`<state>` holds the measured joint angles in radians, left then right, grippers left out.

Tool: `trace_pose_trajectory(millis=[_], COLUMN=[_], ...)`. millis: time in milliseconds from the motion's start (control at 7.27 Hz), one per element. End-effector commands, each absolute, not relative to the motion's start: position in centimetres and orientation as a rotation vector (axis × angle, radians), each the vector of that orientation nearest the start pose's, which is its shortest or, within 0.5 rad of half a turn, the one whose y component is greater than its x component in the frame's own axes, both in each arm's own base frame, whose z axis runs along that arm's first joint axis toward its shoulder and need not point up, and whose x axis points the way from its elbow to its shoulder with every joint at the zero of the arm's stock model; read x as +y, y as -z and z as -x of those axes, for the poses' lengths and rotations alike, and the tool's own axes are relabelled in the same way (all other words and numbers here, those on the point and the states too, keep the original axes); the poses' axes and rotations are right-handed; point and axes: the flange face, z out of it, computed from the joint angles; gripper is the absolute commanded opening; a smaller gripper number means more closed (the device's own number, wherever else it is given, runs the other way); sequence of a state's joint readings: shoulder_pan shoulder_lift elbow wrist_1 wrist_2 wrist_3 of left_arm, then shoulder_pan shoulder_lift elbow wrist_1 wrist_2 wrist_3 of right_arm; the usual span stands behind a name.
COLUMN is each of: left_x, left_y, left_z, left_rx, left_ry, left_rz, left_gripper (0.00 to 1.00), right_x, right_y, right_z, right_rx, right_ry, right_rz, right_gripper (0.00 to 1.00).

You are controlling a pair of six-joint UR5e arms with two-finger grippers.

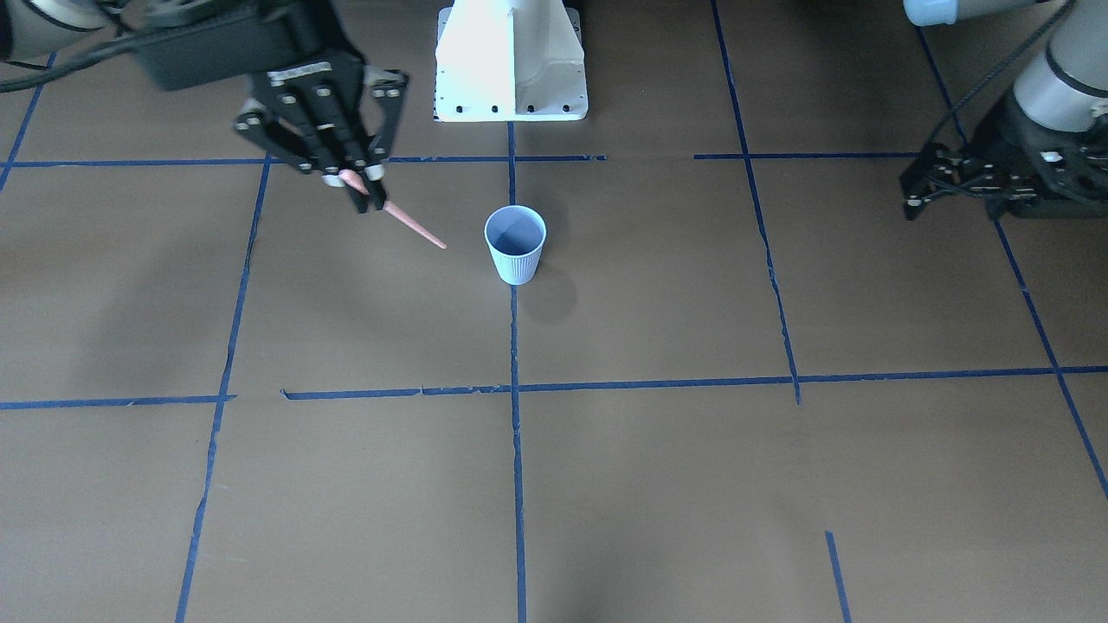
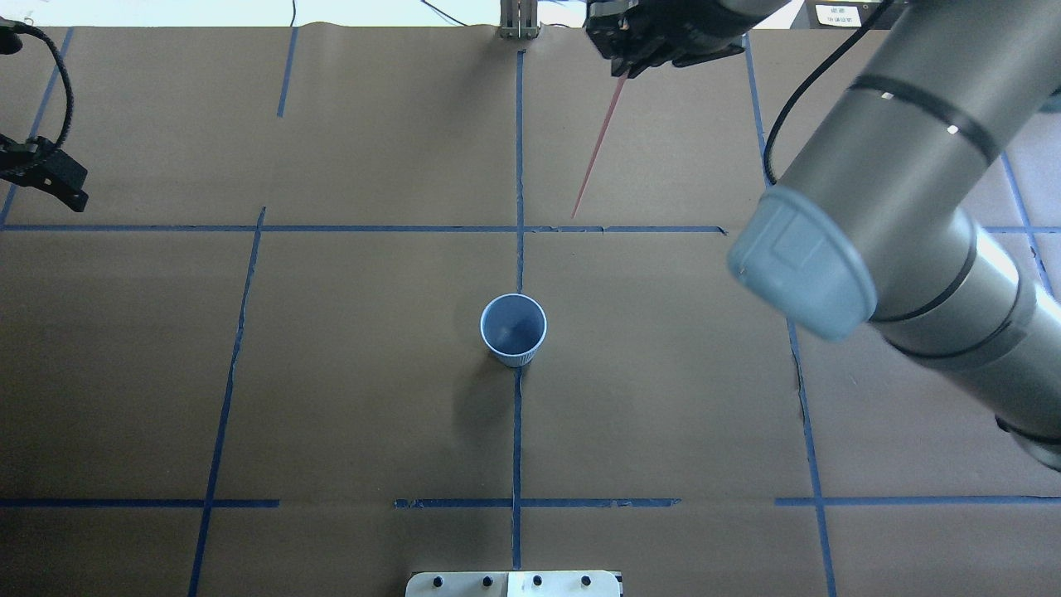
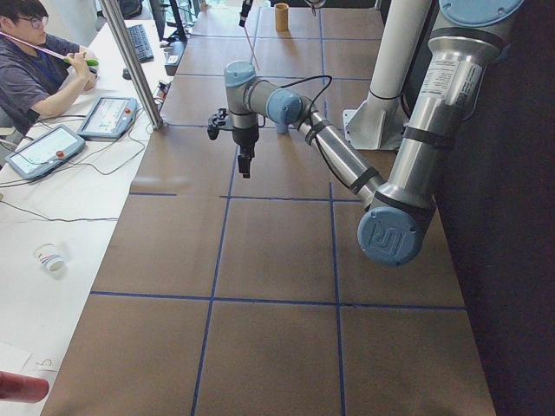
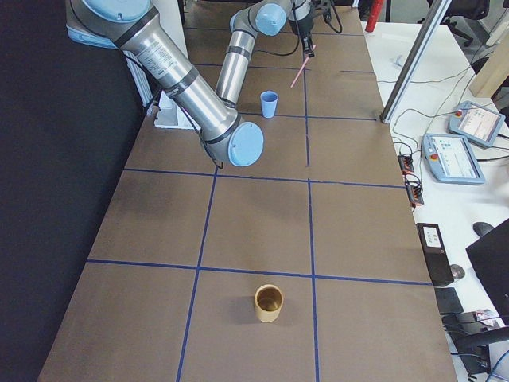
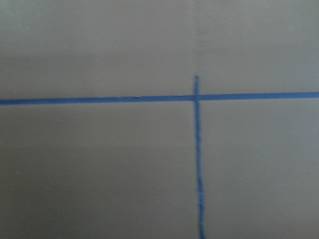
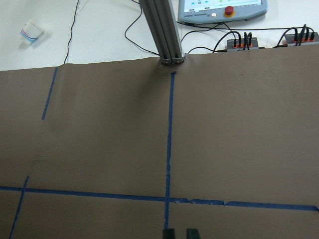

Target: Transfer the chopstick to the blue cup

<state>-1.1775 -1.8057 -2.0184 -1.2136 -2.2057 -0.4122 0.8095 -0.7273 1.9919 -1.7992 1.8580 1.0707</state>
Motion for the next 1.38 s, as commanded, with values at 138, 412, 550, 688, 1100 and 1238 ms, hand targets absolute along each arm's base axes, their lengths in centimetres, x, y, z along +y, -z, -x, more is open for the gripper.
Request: trace_pose_trajectory(millis=[138, 412, 550, 688, 1100, 1238], left_x=[-53.2, -53.3, -53.3, -53.3, -53.2, -53.2], left_y=[-42.3, -42.3, -42.3, -42.3, -42.0, -42.0], left_z=[-8.9, -8.6, -8.6, -8.5, -8.5, -8.5], left_rx=[0.668, 0.668, 0.668, 0.67, 0.705, 0.705], left_ry=[-0.131, -0.129, -0.131, -0.13, -0.129, -0.127], left_rz=[-0.035, -0.039, -0.041, -0.039, -0.03, -0.03], left_gripper=[1.0, 1.0, 1.0, 1.0, 1.0, 1.0], right_x=[-42.5, -39.2, -38.5, -37.4, -36.3, -36.3], right_y=[-2.1, -2.7, -3.2, -4.1, -5.2, -5.3], right_z=[41.6, 45.1, 45.8, 47.0, 48.3, 48.2], right_rx=[-0.921, -0.905, -0.897, -0.871, -0.85, -0.849], right_ry=[-0.065, -0.064, -0.052, -0.045, -0.029, -0.028], right_rz=[-0.51, -0.509, -0.504, -0.522, -0.521, -0.52], right_gripper=[0.0, 0.0, 0.0, 0.0, 0.63, 0.99])
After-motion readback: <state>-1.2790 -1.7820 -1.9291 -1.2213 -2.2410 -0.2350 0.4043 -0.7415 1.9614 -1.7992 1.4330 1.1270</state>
